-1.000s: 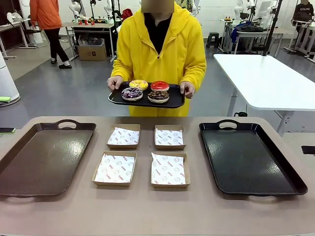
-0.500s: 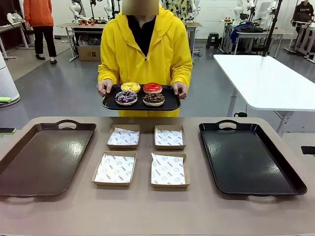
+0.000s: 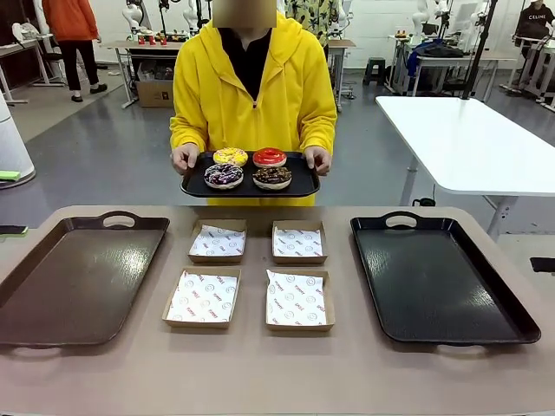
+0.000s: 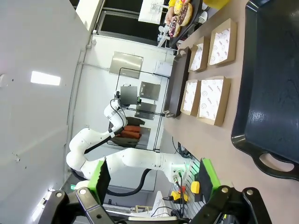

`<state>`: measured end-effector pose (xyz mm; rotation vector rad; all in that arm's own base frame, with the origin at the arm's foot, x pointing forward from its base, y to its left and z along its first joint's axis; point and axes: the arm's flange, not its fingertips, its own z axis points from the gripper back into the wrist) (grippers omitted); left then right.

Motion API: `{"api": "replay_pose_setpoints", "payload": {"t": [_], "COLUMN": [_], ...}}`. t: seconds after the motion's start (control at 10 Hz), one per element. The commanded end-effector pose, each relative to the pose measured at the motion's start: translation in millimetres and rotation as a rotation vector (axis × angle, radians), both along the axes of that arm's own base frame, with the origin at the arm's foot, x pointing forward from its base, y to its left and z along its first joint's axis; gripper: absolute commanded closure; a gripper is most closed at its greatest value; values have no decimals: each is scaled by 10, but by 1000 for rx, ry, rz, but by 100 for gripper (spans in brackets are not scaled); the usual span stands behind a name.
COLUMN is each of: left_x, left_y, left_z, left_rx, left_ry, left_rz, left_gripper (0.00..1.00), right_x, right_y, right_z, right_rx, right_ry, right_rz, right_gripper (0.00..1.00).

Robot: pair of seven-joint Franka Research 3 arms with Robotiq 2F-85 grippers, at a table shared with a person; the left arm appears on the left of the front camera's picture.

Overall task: Individually package the donuts and arrange them on the tray.
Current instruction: Pick up one Paper togo box.

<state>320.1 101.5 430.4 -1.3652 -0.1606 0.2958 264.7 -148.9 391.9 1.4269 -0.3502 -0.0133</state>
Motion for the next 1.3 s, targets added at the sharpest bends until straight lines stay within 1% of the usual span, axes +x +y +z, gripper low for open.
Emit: {"api": "replay_pose_setpoints", "payload": {"t": [0.0,0.4,0.5,0.6,0.7,0.8,0.9,1.0,1.1,1.2], "left_x": [-6,0,114,176,388,694,880,1138,1361,1490], "left_y": [23,0,23,-100,-313,-599,-906,-1260,-1614,-1868], "left_z": [9,0,68,131,300,490,649,819,924,922], "left_rx": [-16,0,29,122,223,351,489,660,832,967], "left_ry": [-10,0,5,14,20,33,22,0,-16,-25], "left_rz": [7,0,-63,-22,-27,-51,-85,-128,-138,-144], "left_gripper": [0,0,0,0,0,0,0,0,0,0], "right_x": [-1,-1,-1,-1,-1,-1,-1,-1,-1,-1], "right_y": [-13,-13,-13,-13,-13,-13,-13,-13,-13,-13], "right_z": [20,20,20,20,20,20,20,20,20,20], "right_rx": [17,17,17,17,17,17,17,17,17,17], "right_ry": [-26,-26,-26,-26,-26,-26,-26,-26,-26,-26], "right_rz": [-5,-5,-5,-5,-5,-5,-5,-5,-5,-5], "right_gripper": [0,0,0,0,0,0,0,0,0,0]}}
